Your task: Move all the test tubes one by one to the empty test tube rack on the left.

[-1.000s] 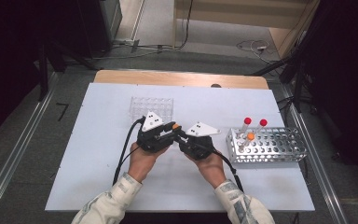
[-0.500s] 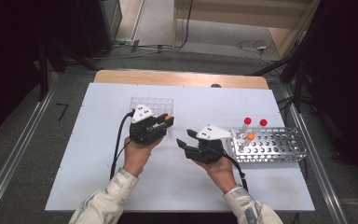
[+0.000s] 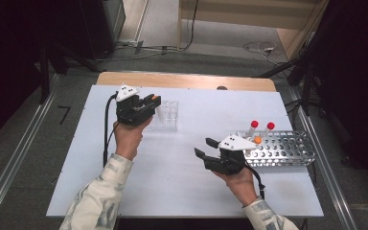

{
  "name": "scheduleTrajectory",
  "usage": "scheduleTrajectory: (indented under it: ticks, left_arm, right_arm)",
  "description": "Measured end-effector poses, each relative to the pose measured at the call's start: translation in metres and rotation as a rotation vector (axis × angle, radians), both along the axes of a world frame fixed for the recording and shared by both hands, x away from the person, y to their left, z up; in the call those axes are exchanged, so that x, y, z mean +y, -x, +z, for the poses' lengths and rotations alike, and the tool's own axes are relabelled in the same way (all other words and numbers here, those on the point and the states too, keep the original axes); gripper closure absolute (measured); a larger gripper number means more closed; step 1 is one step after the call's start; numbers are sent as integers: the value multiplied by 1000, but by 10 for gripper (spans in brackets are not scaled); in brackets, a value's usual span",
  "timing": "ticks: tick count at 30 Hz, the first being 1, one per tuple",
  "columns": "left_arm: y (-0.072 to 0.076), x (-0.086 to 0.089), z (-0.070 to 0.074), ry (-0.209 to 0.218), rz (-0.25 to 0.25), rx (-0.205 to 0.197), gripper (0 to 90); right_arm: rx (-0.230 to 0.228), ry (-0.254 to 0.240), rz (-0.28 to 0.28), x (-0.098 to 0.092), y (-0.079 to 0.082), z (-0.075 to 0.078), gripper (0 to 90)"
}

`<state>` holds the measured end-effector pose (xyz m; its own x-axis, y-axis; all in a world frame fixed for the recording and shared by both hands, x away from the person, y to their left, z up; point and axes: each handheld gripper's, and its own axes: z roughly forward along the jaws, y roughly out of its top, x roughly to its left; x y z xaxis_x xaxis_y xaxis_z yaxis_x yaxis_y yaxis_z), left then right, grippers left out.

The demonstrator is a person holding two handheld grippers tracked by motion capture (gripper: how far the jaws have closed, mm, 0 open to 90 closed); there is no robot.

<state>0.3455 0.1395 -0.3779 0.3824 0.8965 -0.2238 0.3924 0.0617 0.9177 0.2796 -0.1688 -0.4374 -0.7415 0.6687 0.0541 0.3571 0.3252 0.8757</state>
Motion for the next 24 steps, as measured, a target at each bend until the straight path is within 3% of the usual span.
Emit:
scheduleTrajectory:
  ticks: [12, 24]
  left_arm:
    - [-17, 2, -1, -26, 43, -5, 703]
    - [-21, -6, -7, -67, 44, -10, 702]
  right_arm:
    - [2, -8, -9, -5, 1, 1, 363]
    - [2, -7, -35, -7, 0, 0, 261]
